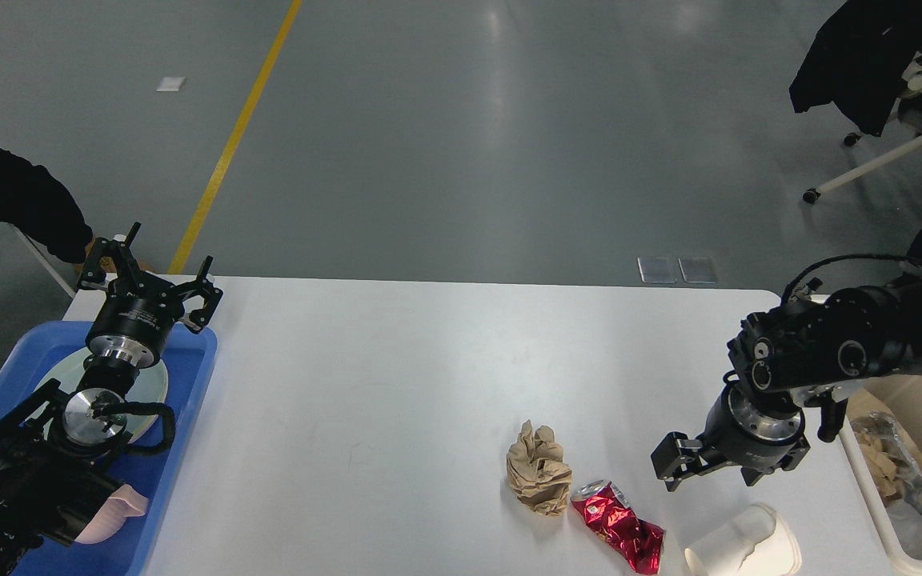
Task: Tidy desktop
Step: 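Lower the right gripper onto the white paper cup and grasp it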
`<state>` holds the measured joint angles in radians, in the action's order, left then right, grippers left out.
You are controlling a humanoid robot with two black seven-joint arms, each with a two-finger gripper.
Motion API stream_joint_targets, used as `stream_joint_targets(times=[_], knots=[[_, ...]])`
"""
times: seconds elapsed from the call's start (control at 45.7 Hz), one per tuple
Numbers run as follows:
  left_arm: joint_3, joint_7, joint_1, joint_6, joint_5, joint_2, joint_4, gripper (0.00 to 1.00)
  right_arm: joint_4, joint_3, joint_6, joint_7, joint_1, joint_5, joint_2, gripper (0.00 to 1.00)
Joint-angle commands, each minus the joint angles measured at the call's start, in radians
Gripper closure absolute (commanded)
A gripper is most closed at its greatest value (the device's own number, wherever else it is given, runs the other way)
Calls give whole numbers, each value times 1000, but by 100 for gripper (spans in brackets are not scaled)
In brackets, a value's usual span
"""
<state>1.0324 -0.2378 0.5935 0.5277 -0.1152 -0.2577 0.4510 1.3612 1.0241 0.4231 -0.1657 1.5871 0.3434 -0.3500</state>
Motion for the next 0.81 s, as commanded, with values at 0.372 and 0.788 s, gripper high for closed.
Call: stream_joint_targets(times=[0.372,0.788], knots=[[0,0,0,0,0,0,0,4,-51,116,25,-67,-45,-360,-201,0],[0,0,0,0,0,0,0,4,-43,102,74,-172,-50,-662,-188,0]])
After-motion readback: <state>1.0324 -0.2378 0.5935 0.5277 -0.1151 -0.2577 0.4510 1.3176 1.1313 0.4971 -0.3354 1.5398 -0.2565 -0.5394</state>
